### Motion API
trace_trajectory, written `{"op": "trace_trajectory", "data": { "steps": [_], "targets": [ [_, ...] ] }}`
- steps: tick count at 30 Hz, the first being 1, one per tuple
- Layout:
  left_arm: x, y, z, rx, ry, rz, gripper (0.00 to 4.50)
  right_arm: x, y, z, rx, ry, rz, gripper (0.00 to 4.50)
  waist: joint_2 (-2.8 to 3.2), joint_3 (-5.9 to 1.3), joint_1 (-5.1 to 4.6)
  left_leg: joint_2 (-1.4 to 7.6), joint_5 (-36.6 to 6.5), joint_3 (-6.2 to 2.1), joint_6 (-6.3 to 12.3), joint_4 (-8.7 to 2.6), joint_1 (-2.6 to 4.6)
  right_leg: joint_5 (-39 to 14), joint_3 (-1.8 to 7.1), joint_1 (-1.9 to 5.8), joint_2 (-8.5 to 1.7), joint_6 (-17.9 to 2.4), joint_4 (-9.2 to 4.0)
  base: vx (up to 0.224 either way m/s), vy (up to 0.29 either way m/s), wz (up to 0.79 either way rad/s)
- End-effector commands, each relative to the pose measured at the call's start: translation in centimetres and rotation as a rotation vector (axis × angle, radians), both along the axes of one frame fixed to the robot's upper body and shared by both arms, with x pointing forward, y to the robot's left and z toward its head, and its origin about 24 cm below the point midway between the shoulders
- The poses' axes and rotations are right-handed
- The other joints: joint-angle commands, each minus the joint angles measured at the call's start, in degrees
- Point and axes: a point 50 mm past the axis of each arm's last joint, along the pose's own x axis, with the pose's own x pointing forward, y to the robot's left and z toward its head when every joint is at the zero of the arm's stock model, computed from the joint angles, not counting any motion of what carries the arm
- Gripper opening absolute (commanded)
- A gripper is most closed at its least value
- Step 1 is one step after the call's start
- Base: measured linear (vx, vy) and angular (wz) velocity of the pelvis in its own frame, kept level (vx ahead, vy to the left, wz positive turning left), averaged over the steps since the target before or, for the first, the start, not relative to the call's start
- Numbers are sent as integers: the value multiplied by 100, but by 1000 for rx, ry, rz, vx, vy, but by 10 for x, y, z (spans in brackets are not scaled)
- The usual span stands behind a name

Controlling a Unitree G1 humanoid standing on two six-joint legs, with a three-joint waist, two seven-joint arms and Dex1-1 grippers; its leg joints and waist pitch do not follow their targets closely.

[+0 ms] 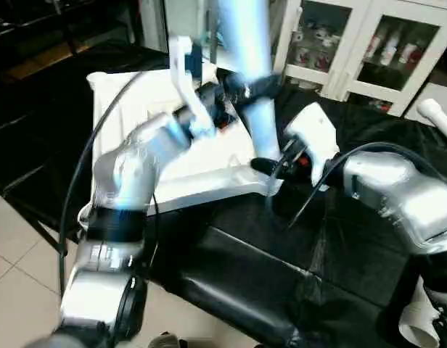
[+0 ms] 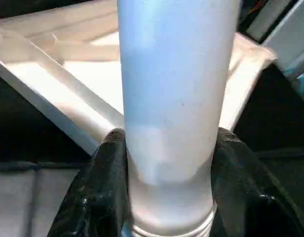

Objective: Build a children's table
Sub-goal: Pick table leg

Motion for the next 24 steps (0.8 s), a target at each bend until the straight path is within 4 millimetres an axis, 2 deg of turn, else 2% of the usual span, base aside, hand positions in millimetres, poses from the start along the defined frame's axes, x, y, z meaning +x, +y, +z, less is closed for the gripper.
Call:
{"op": "trace_trajectory", "data": {
  "steps": [1,2,3,5,6,7,8,10,11,12,16,17,24],
  "targets": [
    [10,8,-2,-15,61,109,346,1,-2,-2,-39,-55,-24,196,32,-419,-21,226,-858,-134,-209,-411,61,-992,250,321,-324,-1042,-414,0,0,0],
    [12,11,-3,-21,78,150,346,3,-3,-3,-47,-75,-55,196,7,-437,-21,218,-835,-133,-177,-401,59,-848,247,337,-316,-1087,-399,0,0,0],
    [13,12,-3,-25,83,163,346,4,-4,-3,-49,-79,-62,196,64,-447,-7,225,-791,-144,-149,-400,63,-745,245,339,-319,-1125,-383,0,0,0],
    [19,19,-5,-70,135,260,346,8,-8,-4,-57,-109,-125,195,31,-458,-17,230,-728,-141,-107,-391,55,-498,243,355,-313,-1214,-364,0,0,0],
    [19,19,-5,-70,135,260,346,8,-8,-4,-57,-109,-125,195,32,-458,-17,230,-699,-138,-94,-388,52,-423,243,354,-312,-1249,-360,0,0,0],
    [20,21,-6,-81,150,292,317,8,-9,-5,-59,-115,-136,195,35,-463,-15,231,-683,-137,-60,-384,53,-353,240,355,-317,-1303,-353,0,0,0],
    [20,22,-9,-95,168,319,317,9,-11,-6,-57,-121,-153,195,76,-455,-22,235,-705,-142,-46,-388,55,-303,235,353,-311,-1338,-362,0,0,0],
    [20,22,-11,-110,187,338,310,10,-11,-7,-53,-129,-168,194,58,-456,-21,231,-717,-137,-3,-384,53,-271,237,362,-316,-1389,-358,0,0,0],
    [19,22,-12,-127,201,345,310,10,-12,-7,-51,-132,-178,194,64,-460,-16,232,-718,-136,14,-382,57,-283,237,365,-316,-1395,-357,0,0,0],
    [20,22,-13,-151,219,367,281,11,-11,-7,-47,-133,-182,194,59,-457,-22,233,-724,-134,16,-379,54,-278,238,366,-313,-1407,-355,0,0,0],
    [21,22,-14,-189,250,393,264,11,-8,-7,-38,-143,-179,193,57,-454,-19,233,-775,-138,53,-383,57,-405,235,362,-316,-1390,-372,0,0,0],
    [21,21,-14,-198,255,387,236,11,-6,-7,-36,-149,-175,193,55,-453,-19,234,-776,-139,56,-383,58,-411,235,360,-313,-1370,-369,0,0,0],
    [20,24,-10,-234,265,382,187,12,-3,-5,-27,-171,-151,193,62,-455,-19,234,-733,-138,53,-384,63,-335,233,354,-314,-1384,-357,0,0,0]
  ]
}}
